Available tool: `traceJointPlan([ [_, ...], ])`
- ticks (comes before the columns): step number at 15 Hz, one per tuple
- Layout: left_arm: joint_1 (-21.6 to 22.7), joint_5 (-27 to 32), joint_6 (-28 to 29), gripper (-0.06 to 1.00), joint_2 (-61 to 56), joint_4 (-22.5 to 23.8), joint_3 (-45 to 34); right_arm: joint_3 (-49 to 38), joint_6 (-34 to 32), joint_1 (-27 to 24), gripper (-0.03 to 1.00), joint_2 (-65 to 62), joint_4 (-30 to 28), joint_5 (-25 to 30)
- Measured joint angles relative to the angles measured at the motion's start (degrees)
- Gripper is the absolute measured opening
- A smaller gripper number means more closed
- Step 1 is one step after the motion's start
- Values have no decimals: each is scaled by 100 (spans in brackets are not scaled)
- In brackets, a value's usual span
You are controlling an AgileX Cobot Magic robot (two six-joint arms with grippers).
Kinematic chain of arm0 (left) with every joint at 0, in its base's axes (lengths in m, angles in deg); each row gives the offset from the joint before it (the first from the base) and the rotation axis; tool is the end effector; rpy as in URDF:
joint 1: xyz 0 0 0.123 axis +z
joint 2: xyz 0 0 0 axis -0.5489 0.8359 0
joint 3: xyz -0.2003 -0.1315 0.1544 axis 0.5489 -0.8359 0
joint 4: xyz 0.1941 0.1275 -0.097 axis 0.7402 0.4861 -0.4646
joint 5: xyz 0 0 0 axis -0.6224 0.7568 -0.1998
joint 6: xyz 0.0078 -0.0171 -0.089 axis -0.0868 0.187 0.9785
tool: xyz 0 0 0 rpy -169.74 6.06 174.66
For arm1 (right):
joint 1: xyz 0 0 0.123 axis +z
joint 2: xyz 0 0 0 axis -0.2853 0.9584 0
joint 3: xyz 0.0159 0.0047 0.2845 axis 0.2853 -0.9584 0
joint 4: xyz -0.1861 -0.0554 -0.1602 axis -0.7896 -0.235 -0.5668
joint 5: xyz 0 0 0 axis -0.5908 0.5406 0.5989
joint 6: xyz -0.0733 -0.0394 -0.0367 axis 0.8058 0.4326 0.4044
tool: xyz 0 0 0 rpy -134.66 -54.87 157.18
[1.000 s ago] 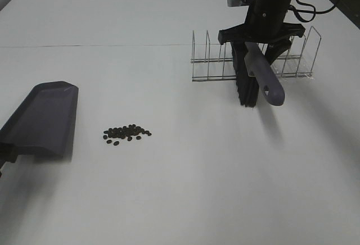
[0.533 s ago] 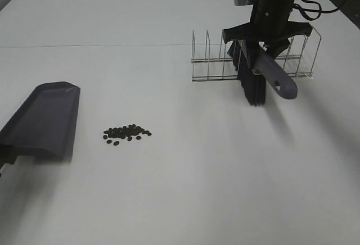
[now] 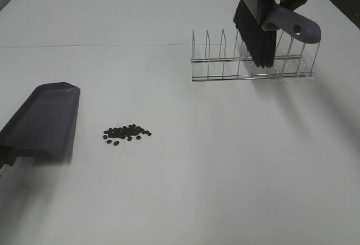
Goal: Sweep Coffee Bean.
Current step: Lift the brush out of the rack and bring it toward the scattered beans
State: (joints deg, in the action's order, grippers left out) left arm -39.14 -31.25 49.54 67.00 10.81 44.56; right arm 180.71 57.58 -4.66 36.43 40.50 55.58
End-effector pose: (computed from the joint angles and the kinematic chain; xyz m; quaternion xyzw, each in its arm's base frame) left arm 0.2348 -0.0260 0.1352 -0.0040 0.9983 -0.0167 0.0551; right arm 0.4542 0.0865 0.2730 -0.0270 0.9852 -0.0212 0.1676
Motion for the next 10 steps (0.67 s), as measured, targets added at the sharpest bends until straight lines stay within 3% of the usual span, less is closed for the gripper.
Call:
traceJointPlan([
  [5,0,29,0,33,0,183,0,-103,17,6,36,-665,0,6],
  [10,0,29,0,33,0,498,0,-1782,-11,23,36,-1954,6,-6],
])
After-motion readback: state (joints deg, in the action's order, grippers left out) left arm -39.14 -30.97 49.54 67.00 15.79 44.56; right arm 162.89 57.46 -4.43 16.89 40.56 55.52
